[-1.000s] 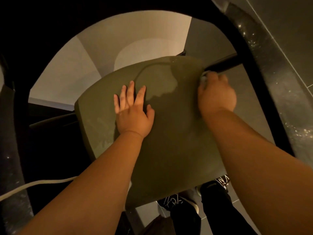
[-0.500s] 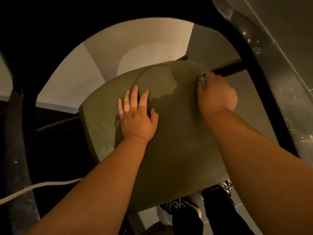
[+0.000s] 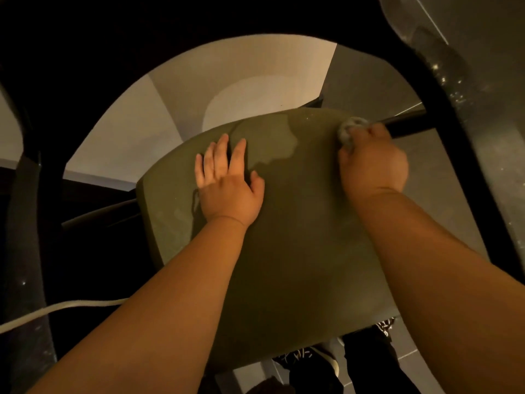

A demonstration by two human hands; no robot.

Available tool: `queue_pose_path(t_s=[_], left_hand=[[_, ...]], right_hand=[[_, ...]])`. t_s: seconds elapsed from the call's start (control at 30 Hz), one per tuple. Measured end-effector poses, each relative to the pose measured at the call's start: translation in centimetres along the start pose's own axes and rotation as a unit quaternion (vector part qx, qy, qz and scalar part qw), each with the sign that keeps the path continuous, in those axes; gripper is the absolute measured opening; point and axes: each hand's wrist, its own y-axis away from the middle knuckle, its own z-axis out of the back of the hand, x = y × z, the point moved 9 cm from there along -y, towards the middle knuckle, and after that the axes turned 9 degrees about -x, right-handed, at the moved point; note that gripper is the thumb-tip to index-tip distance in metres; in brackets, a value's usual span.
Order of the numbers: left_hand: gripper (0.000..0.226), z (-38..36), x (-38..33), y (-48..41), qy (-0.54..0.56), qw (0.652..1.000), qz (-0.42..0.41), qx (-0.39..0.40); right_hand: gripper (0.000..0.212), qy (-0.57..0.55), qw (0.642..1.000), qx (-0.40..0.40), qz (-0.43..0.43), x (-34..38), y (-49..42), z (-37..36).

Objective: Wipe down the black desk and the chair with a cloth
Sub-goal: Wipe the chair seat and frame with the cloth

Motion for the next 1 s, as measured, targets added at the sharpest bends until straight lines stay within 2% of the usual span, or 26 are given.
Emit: queue_pose_path(t_s=[0.07,0.17,0.27,0.33,0.5,0.6,0.67,0.77,0.8,0.87,1.0], left_hand=[[0.064,-0.1,0.1,0.0,-0.005,1.0,0.004,0.01],[0.063,-0.2,0.1,0.1,0.001,1.0,0.004,0.008],[0.064,-0.2,0.1,0.2,0.005,1.0,-0.002,-0.003],[0.064,-0.3,0.1,0.3,0.001,1.0,-0.002,0.004],[0.064,-0.4,0.3,0.1,-0.012,1.0,0.011,0.024],[0.064,-0.4,0.3,0.2,-0.017,1.0,0.007,0.023],[0.064,-0.6,0.4,0.3,-0.012,1.0,0.009,0.019],[0.065,-0.6,0.4,0.3,-0.007,1.0,0.009,0.021],[0.065,-0.6,0.3,0.3,-0.005,1.0,0.01,0.023],[0.065,-0.6,0.3,0.1,0.002,1.0,0.015,0.021],[0.065,-0.7,0.4,0.2,-0.004,1.0,0.018,0.019]], right_hand=[[0.034,0.015,0.998,-0.006,-0.056,-0.8,-0.3,0.5],[0.04,-0.064,0.994,-0.005,-0.085,1.8,0.0,0.1],[0.041,-0.138,0.99,0.007,0.021,6.2,-0.2,-0.6],[0.037,-0.129,0.989,0.017,0.076,6.7,-0.8,-0.7],[0.032,0.003,0.995,0.002,-0.096,0.7,-3.2,-0.1],[0.031,-0.005,0.991,0.011,-0.135,2.1,-3.6,-0.8],[0.035,-0.059,0.993,0.025,-0.1,5.0,-3.8,-1.6],[0.039,-0.118,0.988,0.087,0.038,9.8,-2.9,-2.8],[0.037,-0.118,0.987,0.093,0.056,9.8,-3.0,-2.7],[0.032,-0.086,0.994,0.066,0.022,7.2,-4.0,-1.7],[0.03,-0.015,0.991,0.029,-0.128,1.7,-5.2,-0.7]])
